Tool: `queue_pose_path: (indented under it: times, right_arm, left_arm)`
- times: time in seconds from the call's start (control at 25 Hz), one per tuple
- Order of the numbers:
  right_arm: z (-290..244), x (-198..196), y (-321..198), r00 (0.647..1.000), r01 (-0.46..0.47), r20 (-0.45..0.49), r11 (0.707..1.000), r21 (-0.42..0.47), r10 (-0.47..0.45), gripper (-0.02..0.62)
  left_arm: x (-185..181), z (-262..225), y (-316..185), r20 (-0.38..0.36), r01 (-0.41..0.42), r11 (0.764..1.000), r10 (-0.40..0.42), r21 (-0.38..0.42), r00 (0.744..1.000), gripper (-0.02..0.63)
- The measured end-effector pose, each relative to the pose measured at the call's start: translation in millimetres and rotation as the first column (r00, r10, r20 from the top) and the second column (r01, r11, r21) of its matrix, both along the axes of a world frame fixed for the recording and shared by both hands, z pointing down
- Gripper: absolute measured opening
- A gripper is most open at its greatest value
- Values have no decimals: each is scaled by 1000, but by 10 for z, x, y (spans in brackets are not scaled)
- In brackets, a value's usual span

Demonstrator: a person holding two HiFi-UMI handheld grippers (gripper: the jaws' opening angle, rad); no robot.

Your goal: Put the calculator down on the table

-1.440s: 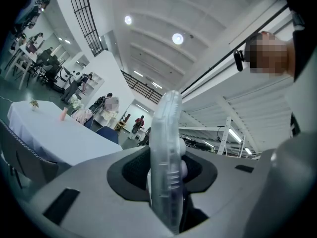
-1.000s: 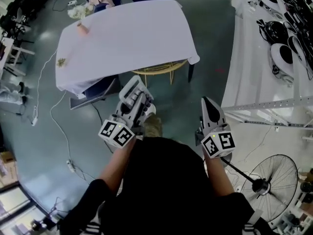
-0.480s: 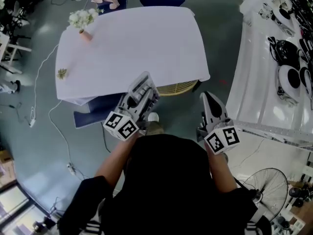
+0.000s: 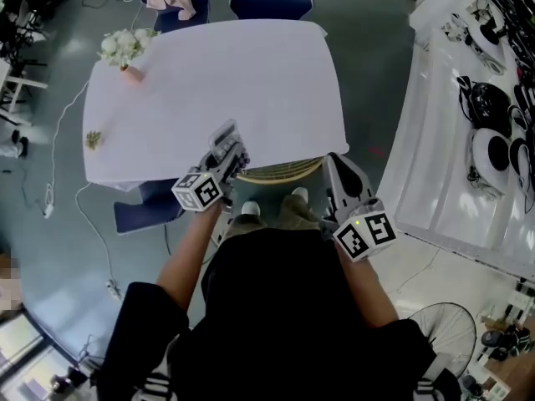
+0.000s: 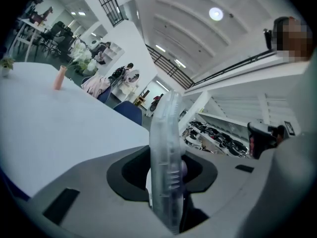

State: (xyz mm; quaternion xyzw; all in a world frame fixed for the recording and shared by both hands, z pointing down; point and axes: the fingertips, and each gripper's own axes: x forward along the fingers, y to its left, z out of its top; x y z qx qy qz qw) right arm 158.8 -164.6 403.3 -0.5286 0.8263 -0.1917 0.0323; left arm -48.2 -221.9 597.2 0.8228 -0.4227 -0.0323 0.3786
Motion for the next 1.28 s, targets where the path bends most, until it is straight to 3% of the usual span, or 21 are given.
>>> queue_pose_path:
  times: [0.12, 0.28, 0.56, 0.88, 1.08, 1.28]
  right_arm:
    - [-14, 112, -203, 998, 54, -15, 998, 14, -54, -2]
    - [17, 270, -429, 996, 87, -27, 996, 18, -87, -3]
    - [334, 662, -623, 998, 67, 3, 995, -80, -67, -3]
    - [510, 994, -776, 1000, 17, -16, 993, -120, -19, -3]
    - [488, 950, -800, 1000, 14, -22, 993, -117, -17, -3]
    - [495, 887, -734, 1000, 6, -24, 993, -121, -9, -2]
  left_arm:
    - [102, 444, -134, 5, 30, 995, -30, -98, 1000, 132]
    - [229, 975, -270, 7, 66, 970, -66, -232, 998, 132]
    - [509, 1679, -534, -58, 161, 900, -201, -405, 978, 132]
    - [581, 2034, -683, -21, 180, 854, -218, -489, 976, 133]
    - [553, 2179, -625, 41, 201, 823, -212, -531, 976, 134]
    - [472, 2263, -568, 44, 206, 809, -218, -551, 975, 142]
